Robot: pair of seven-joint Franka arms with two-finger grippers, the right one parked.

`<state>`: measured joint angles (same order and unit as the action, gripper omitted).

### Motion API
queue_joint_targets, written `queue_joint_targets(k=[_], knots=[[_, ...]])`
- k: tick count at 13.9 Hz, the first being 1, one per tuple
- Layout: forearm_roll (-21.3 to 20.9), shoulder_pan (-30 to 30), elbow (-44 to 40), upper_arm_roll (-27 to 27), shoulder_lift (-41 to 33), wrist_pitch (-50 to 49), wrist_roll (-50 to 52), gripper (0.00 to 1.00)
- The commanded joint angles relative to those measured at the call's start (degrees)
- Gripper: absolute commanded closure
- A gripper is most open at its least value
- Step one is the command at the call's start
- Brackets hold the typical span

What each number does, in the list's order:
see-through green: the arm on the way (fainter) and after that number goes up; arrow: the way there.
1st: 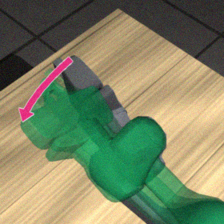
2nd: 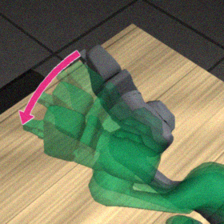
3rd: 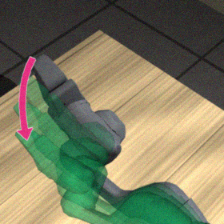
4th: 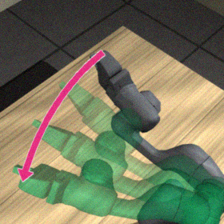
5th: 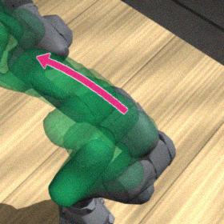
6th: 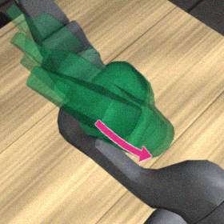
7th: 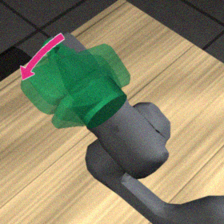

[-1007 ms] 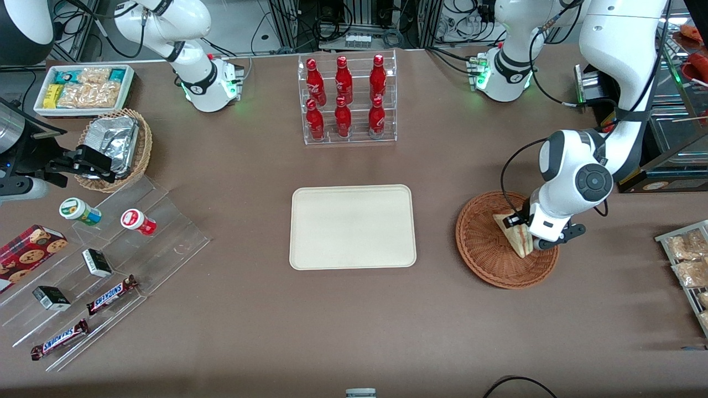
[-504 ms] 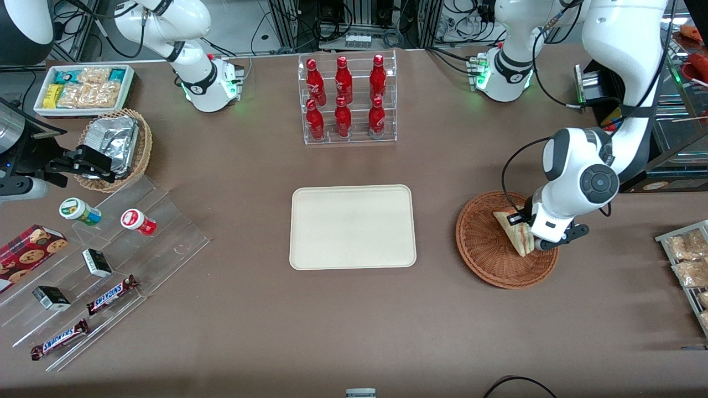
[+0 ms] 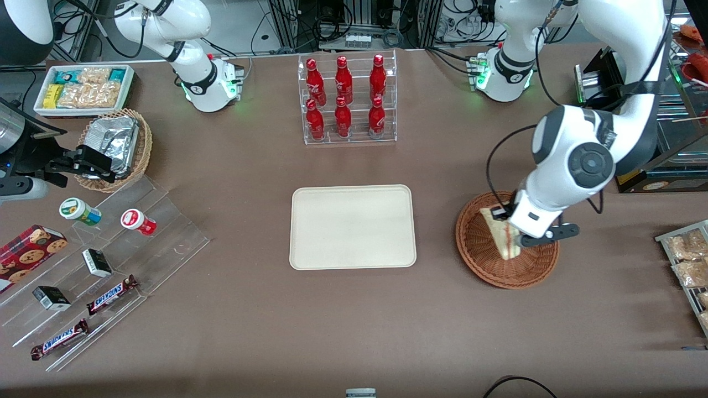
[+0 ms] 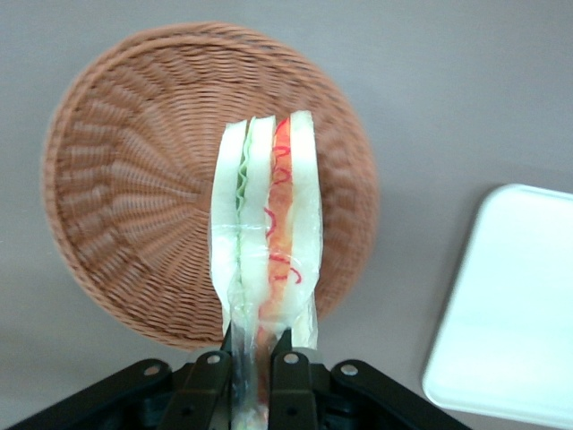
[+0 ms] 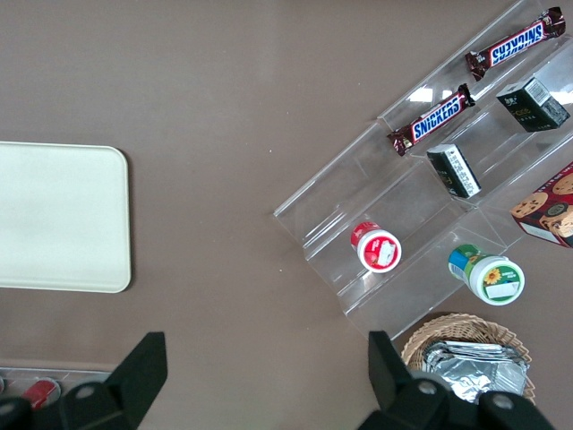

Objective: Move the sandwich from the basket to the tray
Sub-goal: 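Lift the sandwich and carry it with the left gripper to the tray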

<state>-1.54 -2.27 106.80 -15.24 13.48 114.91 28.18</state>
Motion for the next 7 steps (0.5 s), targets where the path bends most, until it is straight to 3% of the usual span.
queue_joint_targets(k=[1,4,7], knots=[[-1.0,0.3,-3.4,-5.0,0.1,-2.5,2.6,1.00],[-1.1,0.2,-5.2,-10.9,1.1,-3.1,5.7,1.00],[-4.6,0.0,-6.3,-16.4,3.8,-2.1,5.8,1.00]])
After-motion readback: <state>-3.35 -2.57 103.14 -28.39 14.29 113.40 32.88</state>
